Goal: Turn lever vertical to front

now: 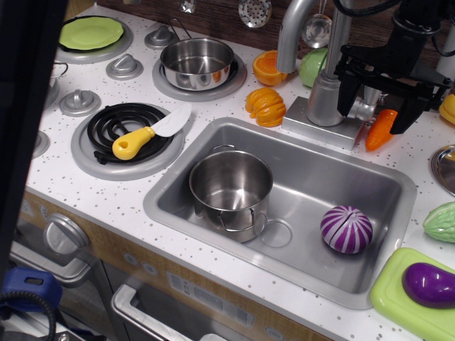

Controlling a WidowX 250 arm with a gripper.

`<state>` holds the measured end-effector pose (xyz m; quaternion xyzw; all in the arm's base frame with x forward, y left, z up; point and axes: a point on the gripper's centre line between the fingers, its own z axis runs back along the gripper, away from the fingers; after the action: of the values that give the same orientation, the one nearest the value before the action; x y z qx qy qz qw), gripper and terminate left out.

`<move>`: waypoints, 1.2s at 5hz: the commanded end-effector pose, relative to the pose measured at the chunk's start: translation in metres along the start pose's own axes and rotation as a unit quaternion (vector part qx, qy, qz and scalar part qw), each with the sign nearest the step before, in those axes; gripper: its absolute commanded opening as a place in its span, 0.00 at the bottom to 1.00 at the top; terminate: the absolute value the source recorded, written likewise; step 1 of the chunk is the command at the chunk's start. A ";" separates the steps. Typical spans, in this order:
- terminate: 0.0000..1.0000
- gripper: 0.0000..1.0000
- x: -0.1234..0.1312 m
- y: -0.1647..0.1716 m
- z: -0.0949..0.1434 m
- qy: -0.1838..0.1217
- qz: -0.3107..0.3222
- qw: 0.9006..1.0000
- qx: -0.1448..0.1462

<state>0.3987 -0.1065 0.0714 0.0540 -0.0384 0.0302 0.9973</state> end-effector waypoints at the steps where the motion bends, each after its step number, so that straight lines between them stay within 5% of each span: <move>1: 0.00 1.00 0.000 0.000 0.000 0.000 0.000 1.000 0.000; 3: 0.00 1.00 0.015 0.008 0.019 -0.092 -0.002 0.995 0.033; 6: 0.00 1.00 0.043 0.015 0.047 -0.159 0.002 0.986 0.052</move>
<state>0.4356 -0.0920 0.0769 0.1309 -0.1623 0.0172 0.9779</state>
